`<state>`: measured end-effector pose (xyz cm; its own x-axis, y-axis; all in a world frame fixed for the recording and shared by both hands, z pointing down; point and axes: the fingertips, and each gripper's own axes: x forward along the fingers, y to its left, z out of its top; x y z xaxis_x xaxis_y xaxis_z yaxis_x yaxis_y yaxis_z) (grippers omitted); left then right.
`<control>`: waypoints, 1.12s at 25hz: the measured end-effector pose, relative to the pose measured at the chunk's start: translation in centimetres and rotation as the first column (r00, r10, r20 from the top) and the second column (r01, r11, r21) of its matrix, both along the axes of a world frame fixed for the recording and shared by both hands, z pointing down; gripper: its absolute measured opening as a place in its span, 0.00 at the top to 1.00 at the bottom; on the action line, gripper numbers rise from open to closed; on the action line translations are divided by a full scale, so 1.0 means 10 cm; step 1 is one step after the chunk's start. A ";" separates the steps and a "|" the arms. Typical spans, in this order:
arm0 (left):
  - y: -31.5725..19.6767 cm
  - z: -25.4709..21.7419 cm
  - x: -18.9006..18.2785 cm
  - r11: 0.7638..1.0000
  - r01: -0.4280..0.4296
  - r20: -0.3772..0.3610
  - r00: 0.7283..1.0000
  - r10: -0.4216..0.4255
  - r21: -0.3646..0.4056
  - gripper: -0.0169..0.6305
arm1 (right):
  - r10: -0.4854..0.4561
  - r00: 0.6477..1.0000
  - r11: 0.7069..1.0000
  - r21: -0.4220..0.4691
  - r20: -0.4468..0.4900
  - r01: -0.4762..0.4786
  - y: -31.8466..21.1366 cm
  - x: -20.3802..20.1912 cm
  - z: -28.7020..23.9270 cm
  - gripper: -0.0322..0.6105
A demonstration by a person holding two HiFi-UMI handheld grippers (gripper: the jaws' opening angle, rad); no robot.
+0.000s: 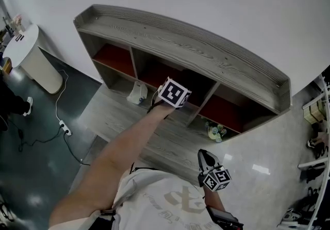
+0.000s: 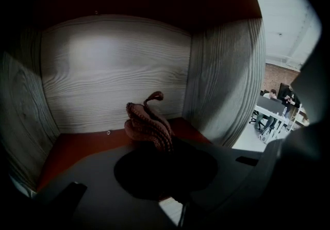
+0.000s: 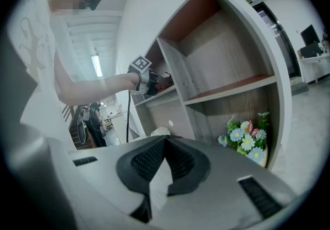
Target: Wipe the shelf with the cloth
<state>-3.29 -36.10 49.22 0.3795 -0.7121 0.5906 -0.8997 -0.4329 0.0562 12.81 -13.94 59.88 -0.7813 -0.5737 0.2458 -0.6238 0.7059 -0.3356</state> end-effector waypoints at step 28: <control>0.10 0.05 -1.54 0.947 0.316 -0.045 0.949 -0.314 0.053 0.87 | 0.004 1.000 1.000 -0.003 -0.011 -0.004 0.17 -0.72 0.06 0.94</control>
